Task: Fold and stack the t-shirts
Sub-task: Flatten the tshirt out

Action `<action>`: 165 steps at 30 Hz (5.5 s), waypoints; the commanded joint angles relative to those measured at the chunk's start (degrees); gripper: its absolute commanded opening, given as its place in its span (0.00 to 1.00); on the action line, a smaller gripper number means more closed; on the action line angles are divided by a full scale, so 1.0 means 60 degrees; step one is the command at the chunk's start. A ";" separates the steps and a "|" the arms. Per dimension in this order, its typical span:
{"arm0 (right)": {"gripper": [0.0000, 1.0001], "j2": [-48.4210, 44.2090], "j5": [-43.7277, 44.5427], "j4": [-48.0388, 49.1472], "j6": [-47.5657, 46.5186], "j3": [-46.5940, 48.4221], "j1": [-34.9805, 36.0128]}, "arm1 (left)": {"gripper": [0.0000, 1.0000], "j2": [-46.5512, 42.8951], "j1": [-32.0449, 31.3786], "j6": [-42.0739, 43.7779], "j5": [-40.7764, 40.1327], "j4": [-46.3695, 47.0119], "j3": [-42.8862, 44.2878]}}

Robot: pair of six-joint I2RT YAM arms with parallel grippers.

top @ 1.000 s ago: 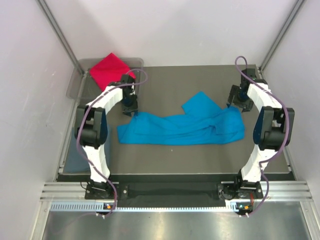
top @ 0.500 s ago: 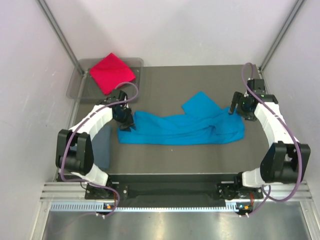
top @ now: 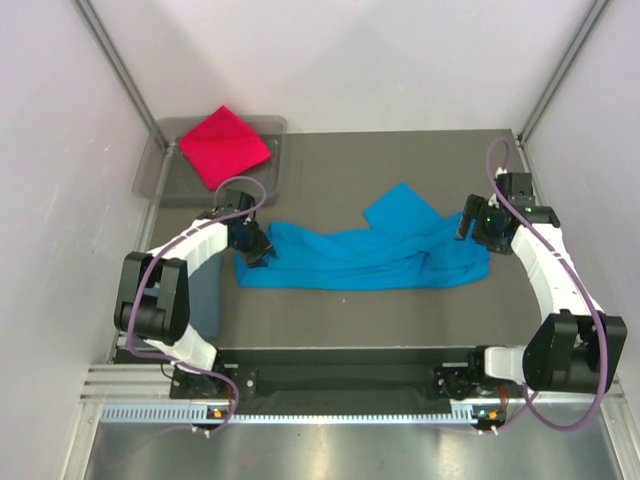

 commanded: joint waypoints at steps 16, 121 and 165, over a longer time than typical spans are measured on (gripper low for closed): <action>0.80 0.0085 -0.0266 0.0483 -0.0032 0.0000 0.0054 | 0.35 0.0412 0.0270 -0.1569 -0.0255 0.1325 -0.0762; 0.34 0.2546 -0.0149 0.2504 -0.0119 -0.0674 -0.2304 | 0.00 -0.0305 0.0241 0.2224 0.2308 0.1136 0.0923; 0.00 -0.0911 -0.1116 0.5756 0.3792 0.7424 -0.3328 | 0.00 -0.2796 0.0255 0.3250 0.1299 0.2952 0.7701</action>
